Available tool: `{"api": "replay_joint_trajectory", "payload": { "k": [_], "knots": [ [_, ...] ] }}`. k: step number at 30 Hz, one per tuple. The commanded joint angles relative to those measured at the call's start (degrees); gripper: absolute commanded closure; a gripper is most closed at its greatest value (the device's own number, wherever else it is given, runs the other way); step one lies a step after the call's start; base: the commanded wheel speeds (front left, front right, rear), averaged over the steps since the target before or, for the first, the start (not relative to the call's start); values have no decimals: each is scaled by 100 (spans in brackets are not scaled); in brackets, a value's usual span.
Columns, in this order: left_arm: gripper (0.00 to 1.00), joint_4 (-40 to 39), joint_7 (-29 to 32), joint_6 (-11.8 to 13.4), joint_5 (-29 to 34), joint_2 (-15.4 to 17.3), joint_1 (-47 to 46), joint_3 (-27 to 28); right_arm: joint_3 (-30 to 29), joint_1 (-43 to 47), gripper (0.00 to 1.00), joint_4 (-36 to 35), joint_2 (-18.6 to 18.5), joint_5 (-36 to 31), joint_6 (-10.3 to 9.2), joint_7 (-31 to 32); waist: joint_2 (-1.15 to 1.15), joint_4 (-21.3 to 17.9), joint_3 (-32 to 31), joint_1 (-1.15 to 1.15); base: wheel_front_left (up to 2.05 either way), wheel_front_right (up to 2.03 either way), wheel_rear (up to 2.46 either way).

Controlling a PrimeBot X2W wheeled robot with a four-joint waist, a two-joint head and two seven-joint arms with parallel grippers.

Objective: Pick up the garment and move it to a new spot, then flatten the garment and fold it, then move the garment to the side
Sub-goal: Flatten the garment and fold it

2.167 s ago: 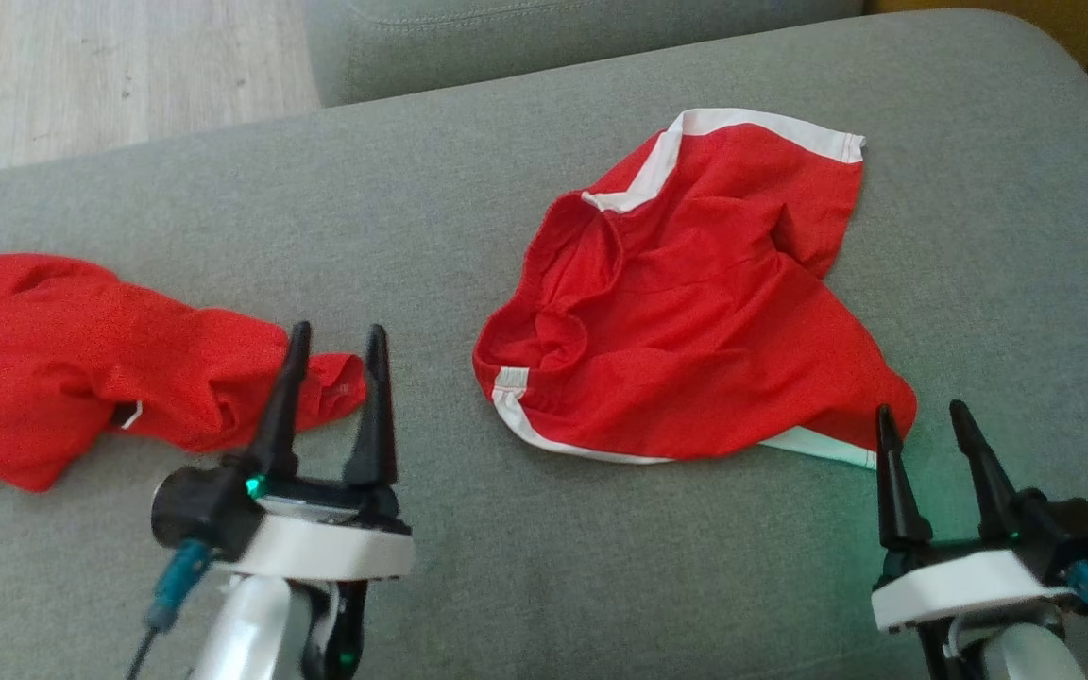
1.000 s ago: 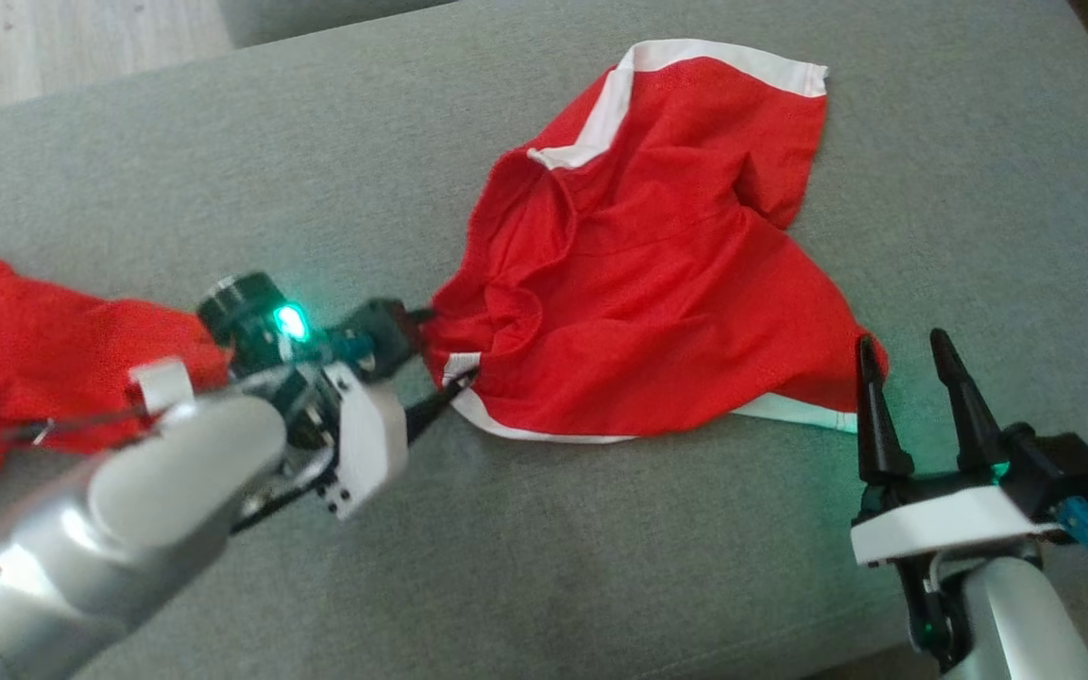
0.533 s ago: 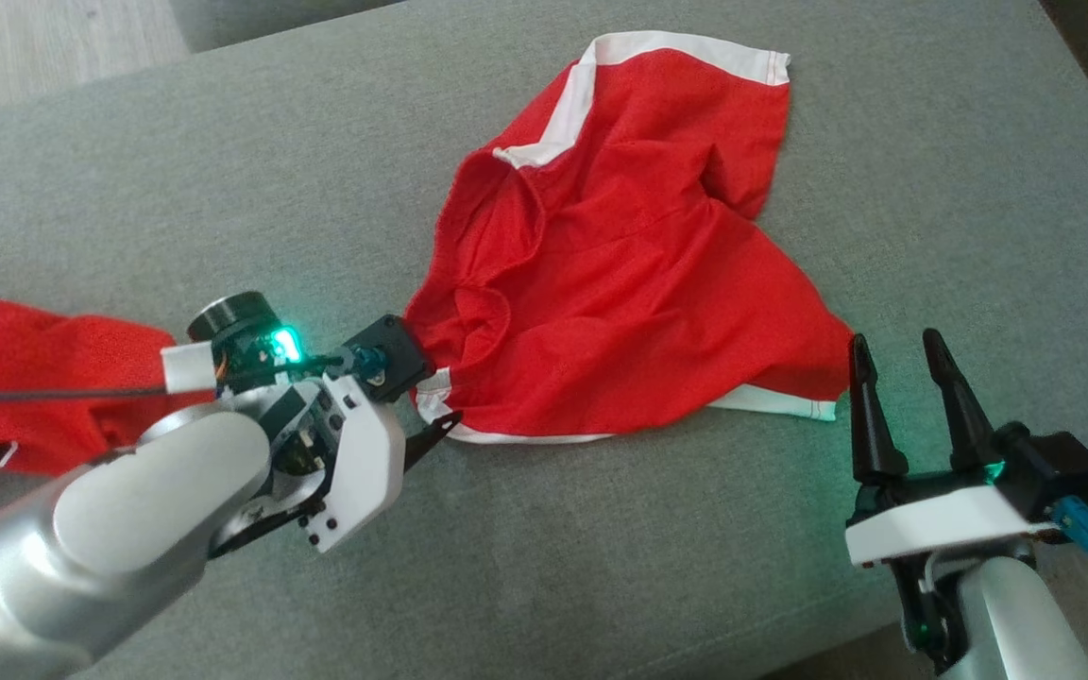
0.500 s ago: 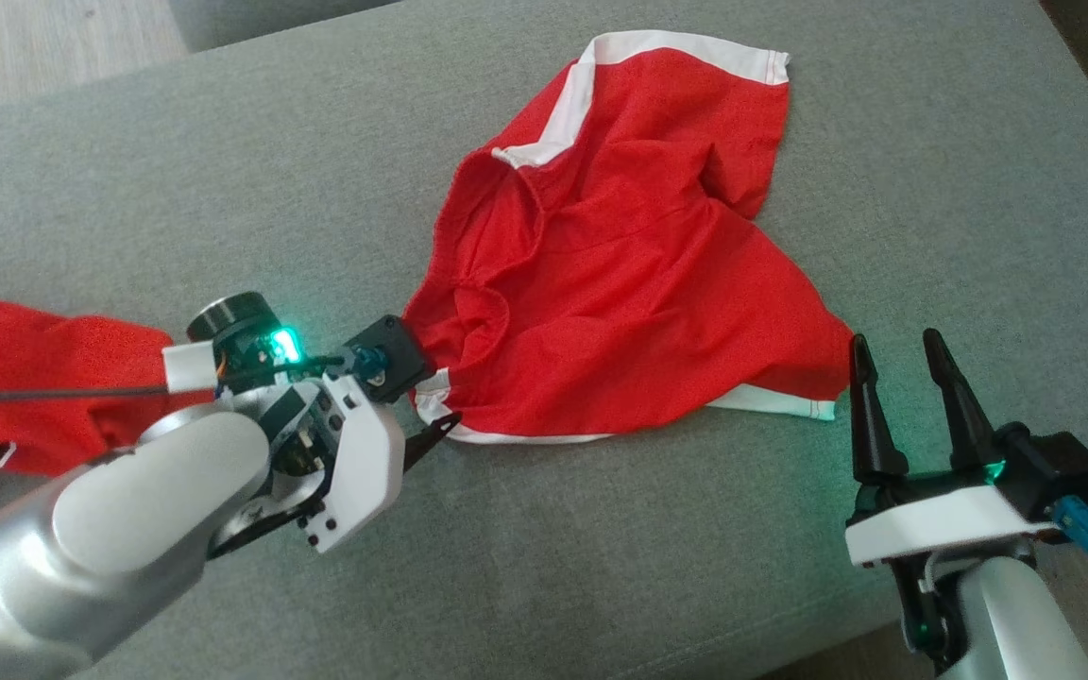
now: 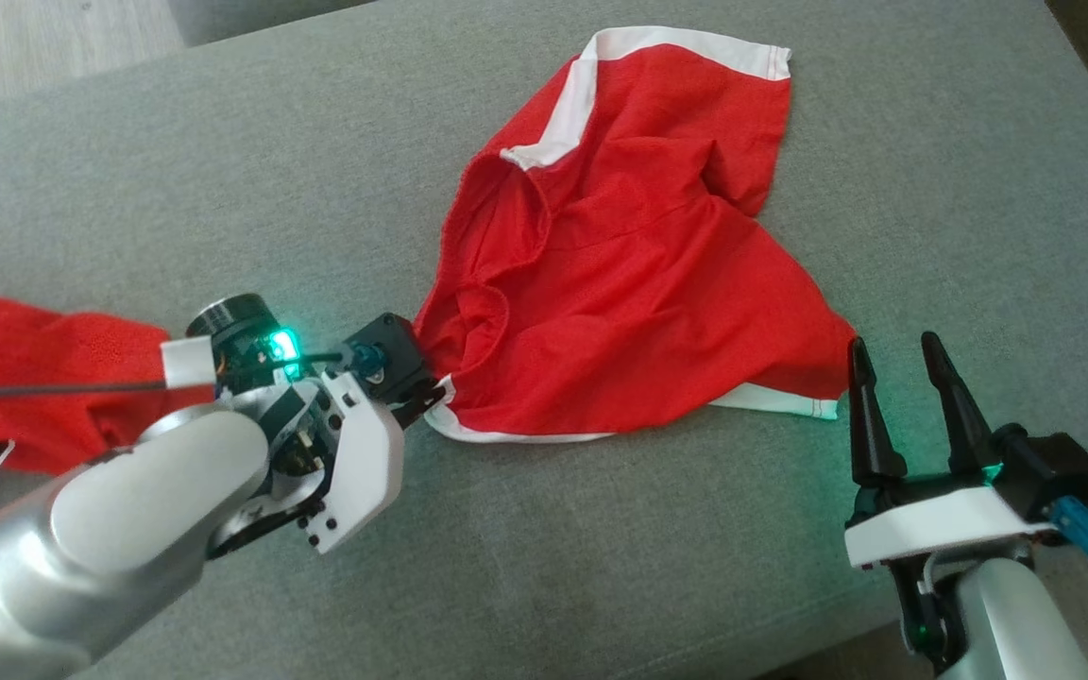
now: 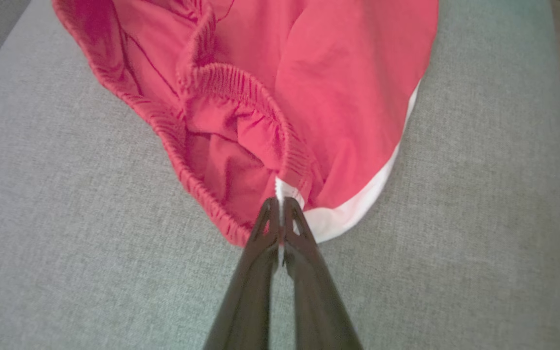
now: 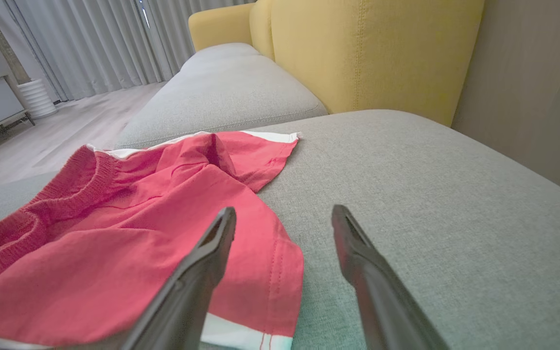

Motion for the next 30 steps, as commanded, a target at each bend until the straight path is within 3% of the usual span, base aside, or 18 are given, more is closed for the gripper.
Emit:
{"api": "replay_joint_trajectory", "payload": {
  "k": [1, 9, 16, 30],
  "knots": [
    [100, -129, -65, 10, -70, 135, -192, 252, 100, -183, 0, -110, -30, 14, -4, -62, 0, 19, -2, 0, 0, 0, 0],
    [100, 155, -936, 10, -399, 125, -421, 252, 111, -143, 0, 211, -30, -133, -4, -62, 0, 140, -97, 0, 0, 0, 0],
    [100, 488, -1540, 10, -554, -8, -508, 252, 164, -75, 0, 910, -30, -345, -4, -61, 0, 237, -221, 0, 0, 0, 0],
    [100, 632, -1733, 10, -478, -183, -494, 251, 252, -488, 0, 1824, -30, -113, -4, 98, 0, 323, -247, 0, 0, 0, 0]
  ]
}}
